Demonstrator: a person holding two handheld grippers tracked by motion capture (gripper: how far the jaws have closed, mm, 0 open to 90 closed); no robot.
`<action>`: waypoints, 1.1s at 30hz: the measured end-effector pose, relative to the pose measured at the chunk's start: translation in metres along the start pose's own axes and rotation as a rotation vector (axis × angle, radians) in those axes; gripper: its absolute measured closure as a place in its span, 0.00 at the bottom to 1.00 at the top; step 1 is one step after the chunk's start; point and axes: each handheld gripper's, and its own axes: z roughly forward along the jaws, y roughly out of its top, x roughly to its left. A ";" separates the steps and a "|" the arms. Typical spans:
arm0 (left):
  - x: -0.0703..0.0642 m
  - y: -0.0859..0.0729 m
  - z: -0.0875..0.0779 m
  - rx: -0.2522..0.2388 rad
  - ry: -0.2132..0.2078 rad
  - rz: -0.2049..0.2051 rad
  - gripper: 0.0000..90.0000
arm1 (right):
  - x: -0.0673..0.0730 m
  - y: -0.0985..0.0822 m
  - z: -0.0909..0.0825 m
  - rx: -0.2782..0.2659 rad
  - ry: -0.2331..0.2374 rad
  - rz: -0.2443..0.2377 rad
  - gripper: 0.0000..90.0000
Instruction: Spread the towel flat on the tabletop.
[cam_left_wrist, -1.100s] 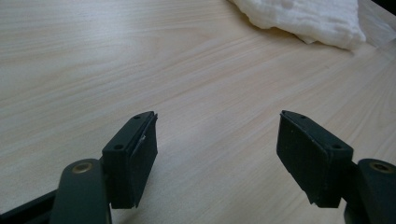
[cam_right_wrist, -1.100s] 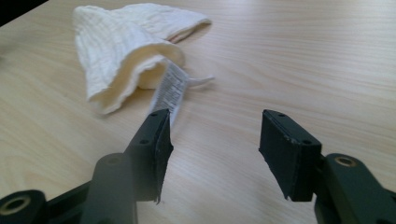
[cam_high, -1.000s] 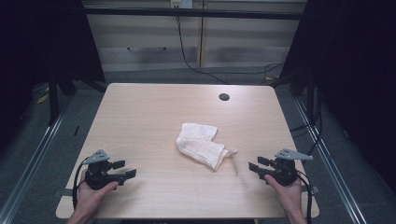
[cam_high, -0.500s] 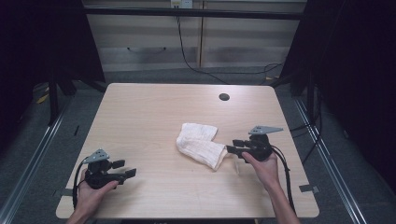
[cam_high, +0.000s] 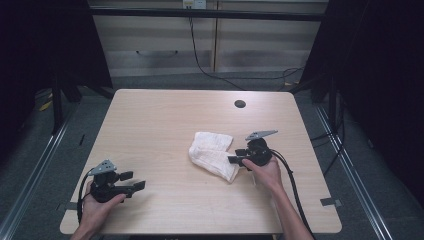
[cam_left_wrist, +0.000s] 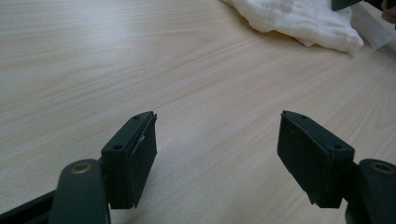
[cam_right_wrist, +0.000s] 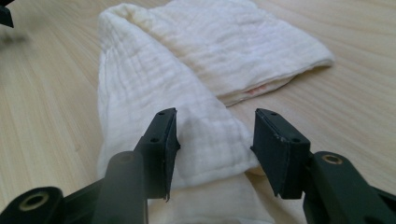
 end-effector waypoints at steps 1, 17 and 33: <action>0.000 0.000 0.000 0.000 0.000 0.003 0.31 | 0.000 -0.001 0.004 0.012 -0.003 -0.009 0.64; -0.001 0.000 0.000 -0.005 0.003 0.001 0.31 | 0.063 -0.007 0.040 0.035 0.067 -0.142 0.95; 0.000 0.000 -0.001 -0.006 0.005 -0.004 0.31 | 0.094 -0.015 0.028 0.038 0.125 -0.136 0.75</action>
